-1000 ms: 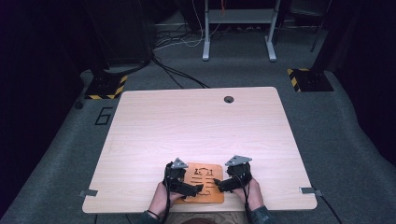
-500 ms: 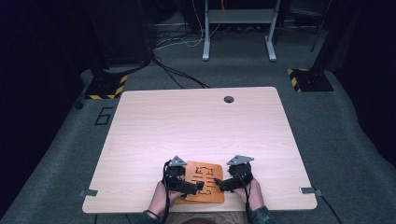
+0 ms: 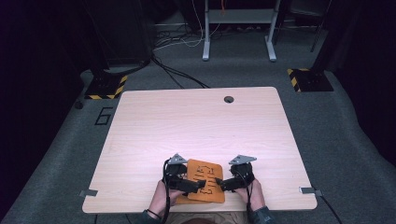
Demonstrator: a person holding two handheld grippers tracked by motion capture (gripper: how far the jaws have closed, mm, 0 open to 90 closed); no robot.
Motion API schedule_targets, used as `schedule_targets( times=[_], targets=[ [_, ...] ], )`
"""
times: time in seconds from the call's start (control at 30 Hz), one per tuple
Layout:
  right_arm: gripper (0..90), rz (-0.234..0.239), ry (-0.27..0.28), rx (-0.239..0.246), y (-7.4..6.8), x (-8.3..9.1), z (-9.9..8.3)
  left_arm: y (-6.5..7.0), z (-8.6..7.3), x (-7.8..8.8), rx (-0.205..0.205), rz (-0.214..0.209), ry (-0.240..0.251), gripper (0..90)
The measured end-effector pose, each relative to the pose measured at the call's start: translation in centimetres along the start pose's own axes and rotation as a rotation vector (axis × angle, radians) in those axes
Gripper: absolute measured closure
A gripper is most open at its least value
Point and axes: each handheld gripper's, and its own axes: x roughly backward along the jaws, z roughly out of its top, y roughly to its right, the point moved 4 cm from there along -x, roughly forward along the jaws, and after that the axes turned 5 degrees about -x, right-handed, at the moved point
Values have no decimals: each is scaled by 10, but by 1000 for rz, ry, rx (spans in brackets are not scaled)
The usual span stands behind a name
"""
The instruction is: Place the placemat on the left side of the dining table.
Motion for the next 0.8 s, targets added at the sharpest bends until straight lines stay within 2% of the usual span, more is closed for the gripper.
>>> schedule_targets(
  times=[0.13,0.33,0.43,0.8],
  targets=[
    [0,6,4,-10,1,2,-1,3,4,3,8,-23,12,9],
    [0,8,9,-18,3,3,-2,7,9,4,4,-29,20,16],
    [0,13,10,-26,4,4,-2,9,11,5,11,-50,30,27],
    [0,17,20,-46,6,5,-3,19,17,4,4,-66,33,56]
  ],
)
